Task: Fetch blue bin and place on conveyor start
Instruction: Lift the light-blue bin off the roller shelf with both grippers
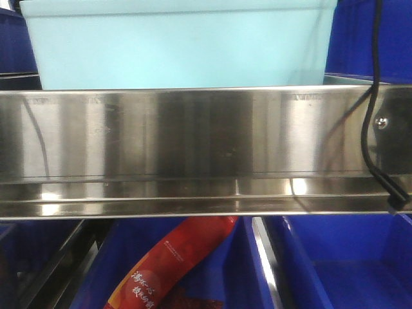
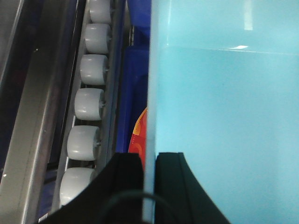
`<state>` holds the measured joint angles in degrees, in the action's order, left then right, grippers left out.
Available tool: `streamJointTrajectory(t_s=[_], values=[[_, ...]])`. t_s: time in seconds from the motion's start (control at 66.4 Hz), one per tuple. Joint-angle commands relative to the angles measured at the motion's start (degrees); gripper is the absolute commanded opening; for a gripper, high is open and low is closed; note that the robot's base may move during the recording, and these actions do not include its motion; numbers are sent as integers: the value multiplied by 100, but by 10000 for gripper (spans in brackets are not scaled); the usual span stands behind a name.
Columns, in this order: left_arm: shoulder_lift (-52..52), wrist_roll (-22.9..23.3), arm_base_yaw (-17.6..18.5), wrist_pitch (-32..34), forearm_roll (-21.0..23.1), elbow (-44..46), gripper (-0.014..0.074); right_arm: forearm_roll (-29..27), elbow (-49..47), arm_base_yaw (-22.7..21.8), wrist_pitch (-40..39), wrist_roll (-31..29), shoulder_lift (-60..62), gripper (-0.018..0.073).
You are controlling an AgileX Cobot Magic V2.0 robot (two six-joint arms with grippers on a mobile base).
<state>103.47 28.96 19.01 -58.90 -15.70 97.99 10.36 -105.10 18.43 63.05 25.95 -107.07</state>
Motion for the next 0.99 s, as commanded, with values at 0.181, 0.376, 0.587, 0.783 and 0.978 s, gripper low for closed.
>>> streamJointTrajectory(t_s=[0.181, 0.376, 0.587, 0.783, 0.978], values=[[-131, 14, 1, 65, 47, 2, -111, 141, 0, 46, -47, 53, 120, -162], [-600, 127, 58, 109, 97, -9, -111, 188, 15, 249, -178, 158, 462, -162], [-1207, 778, 464, 306, -598, -337, -111, 777, 605, 616, -509, 754, 1037, -162], [-1808, 1205, 955, 437, -1067, -828, -111, 1279, 922, 910, -602, 1019, 1661, -162], [-2242, 1438, 1273, 377, -1340, -873, -111, 1777, 1060, 1240, -504, 1318, 2199, -162]])
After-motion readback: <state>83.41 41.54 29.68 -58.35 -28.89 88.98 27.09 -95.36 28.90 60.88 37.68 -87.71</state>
